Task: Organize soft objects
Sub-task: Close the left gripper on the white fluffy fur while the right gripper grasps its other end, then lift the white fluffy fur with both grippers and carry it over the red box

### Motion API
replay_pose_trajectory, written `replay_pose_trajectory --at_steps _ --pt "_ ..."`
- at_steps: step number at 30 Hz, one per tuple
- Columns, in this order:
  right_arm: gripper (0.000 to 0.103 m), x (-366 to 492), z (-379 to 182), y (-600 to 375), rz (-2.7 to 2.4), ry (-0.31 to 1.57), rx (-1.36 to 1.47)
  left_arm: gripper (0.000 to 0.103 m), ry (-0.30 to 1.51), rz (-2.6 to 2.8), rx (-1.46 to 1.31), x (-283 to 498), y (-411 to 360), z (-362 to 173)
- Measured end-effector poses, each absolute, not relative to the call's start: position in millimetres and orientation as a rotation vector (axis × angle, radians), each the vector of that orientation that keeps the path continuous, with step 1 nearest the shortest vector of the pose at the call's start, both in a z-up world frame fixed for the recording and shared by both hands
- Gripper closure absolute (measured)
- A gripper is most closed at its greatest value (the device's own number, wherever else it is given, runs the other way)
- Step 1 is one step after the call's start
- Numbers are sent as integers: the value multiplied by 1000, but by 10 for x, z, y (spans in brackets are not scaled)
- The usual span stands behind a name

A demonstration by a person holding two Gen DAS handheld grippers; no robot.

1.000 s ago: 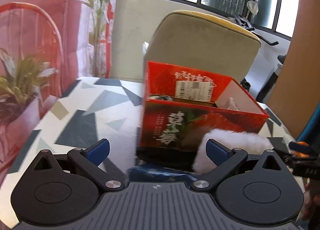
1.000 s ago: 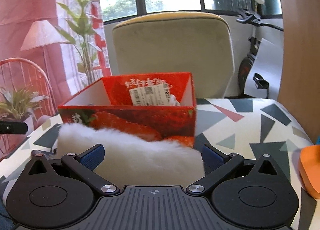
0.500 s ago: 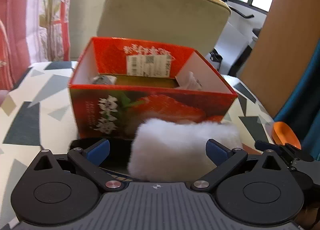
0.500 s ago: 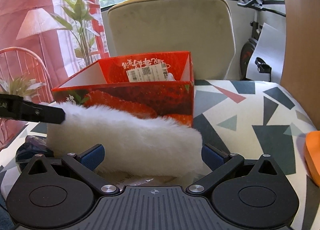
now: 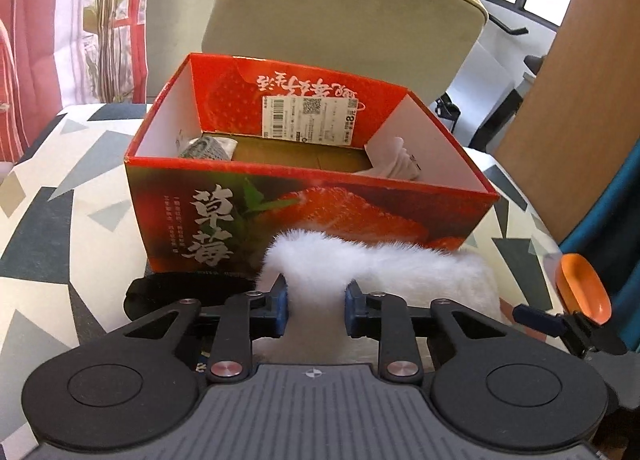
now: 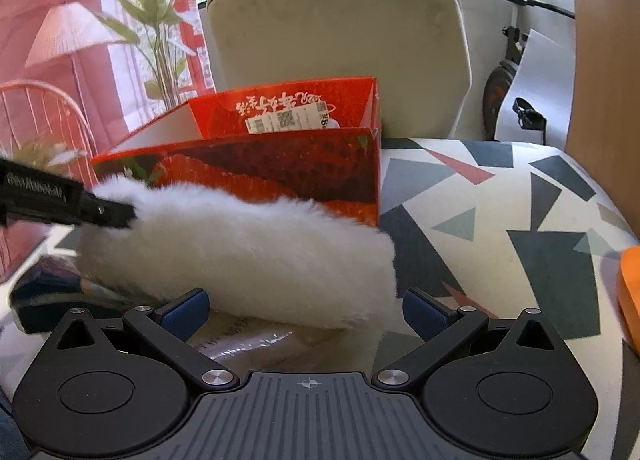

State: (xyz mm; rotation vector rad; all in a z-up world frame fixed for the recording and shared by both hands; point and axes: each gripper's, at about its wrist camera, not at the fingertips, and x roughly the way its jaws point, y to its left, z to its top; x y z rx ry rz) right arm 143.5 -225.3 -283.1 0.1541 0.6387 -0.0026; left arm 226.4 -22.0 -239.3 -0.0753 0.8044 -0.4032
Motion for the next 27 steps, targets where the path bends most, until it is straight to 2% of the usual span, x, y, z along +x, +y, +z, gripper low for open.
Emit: replay_pose_trajectory --at_steps 4,6,8,11,14,19,21,25,27 --pt "2 1520 -2891 -2254 -4 663 124 76 792 -380 -83 2298 -189 -2353" --pt "14 1560 -2912 -2279 -8 676 120 76 783 -368 -66 2311 -193 -2332" --pt "20 1594 -2930 -2335 1 689 153 76 774 -365 -56 2327 -189 -2312" --pt "22 1646 -2966 -2393 -14 692 158 76 770 -354 -60 2357 -167 -2308" --pt "31 1674 -2964 -2462 -42 672 159 76 781 -340 -62 2395 -136 -2339" --pt "34 1684 -2869 -2582 -66 581 199 76 799 -324 -70 2442 -98 -2385" --pt "49 1754 -2870 -2591 -58 587 190 76 802 -324 -71 2451 -89 -2396" --pt "64 1856 -2910 -2577 -32 594 192 78 808 -322 -79 2469 -59 -2415" --pt "77 1877 -2930 -2567 -21 599 196 78 818 -324 -95 2481 -38 -2426"
